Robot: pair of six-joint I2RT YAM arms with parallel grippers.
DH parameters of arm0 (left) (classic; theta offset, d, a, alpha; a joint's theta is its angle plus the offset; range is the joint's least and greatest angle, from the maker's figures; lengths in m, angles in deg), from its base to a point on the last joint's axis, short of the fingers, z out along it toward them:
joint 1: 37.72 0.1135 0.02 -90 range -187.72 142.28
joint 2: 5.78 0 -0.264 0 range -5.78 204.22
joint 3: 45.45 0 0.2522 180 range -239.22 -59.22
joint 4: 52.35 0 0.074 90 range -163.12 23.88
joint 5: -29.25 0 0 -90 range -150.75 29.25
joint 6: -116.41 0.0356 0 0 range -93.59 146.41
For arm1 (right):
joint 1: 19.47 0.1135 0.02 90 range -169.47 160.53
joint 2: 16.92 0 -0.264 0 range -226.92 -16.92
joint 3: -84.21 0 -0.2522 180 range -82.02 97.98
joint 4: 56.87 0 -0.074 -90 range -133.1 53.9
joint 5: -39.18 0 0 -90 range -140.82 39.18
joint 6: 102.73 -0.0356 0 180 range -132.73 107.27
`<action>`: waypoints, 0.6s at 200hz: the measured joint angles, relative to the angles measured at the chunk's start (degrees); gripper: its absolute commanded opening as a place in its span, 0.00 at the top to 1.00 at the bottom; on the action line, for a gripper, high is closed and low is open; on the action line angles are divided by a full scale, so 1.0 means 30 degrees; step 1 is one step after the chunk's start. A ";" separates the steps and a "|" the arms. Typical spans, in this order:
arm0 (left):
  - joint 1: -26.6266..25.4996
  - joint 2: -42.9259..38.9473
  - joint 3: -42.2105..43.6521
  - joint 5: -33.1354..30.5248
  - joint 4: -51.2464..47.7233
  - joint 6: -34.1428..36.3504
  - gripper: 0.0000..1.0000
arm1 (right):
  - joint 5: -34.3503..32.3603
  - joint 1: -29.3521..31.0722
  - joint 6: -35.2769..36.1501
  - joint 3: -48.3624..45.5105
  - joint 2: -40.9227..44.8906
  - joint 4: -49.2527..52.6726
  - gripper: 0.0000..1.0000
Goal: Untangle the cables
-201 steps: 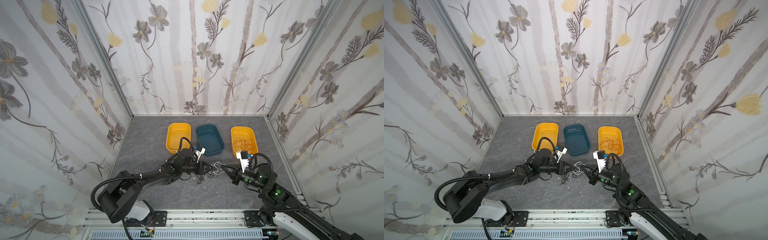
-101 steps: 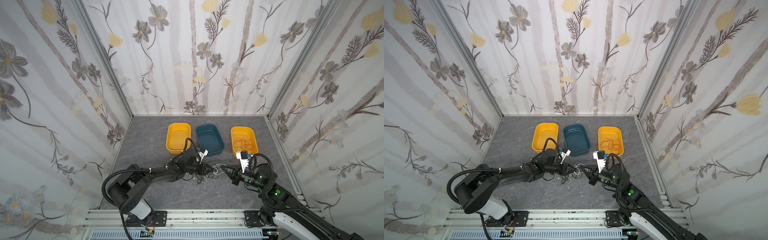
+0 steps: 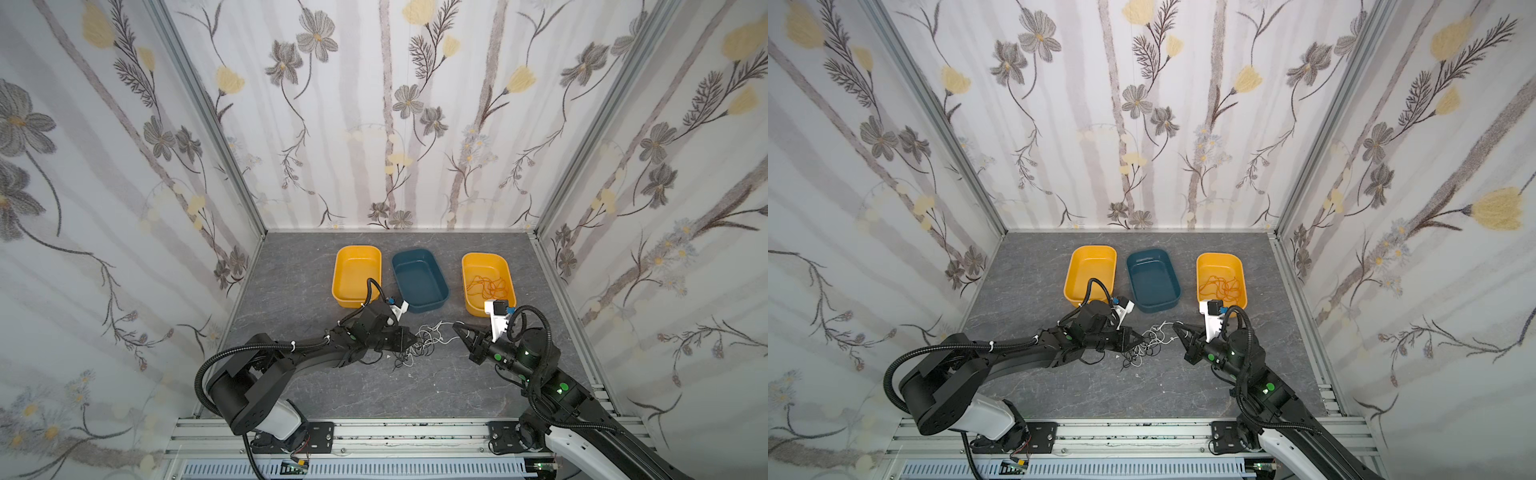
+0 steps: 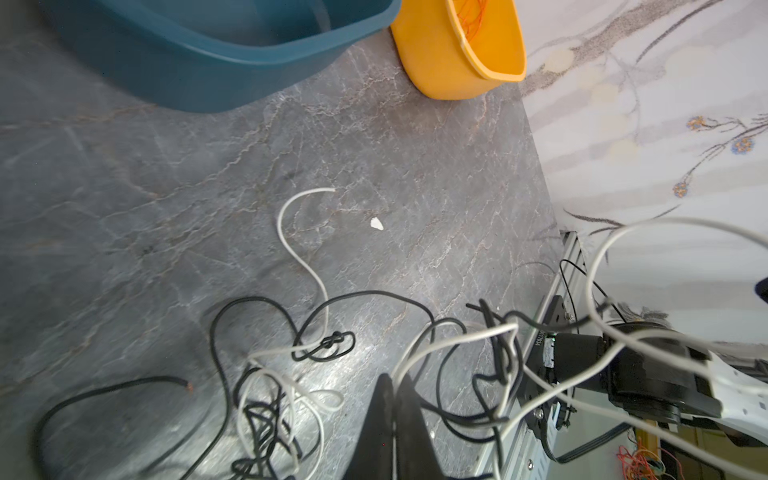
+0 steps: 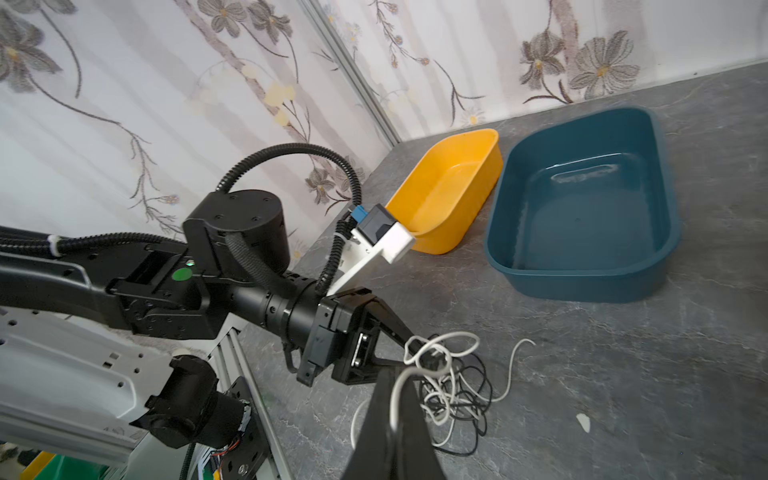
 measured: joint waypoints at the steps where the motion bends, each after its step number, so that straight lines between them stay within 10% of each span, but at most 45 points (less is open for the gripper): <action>1: 0.0007 -0.0029 0.0015 -0.0022 -0.0015 0.0000 1.00 | -0.0036 -0.0015 0.0007 0.0007 0.0007 0.0029 0.99; 120: 0.1617 -0.5406 0.2688 -0.2783 -0.2783 0.0007 1.00 | -0.3665 -0.3147 -0.0801 0.0095 -0.0933 0.4386 1.00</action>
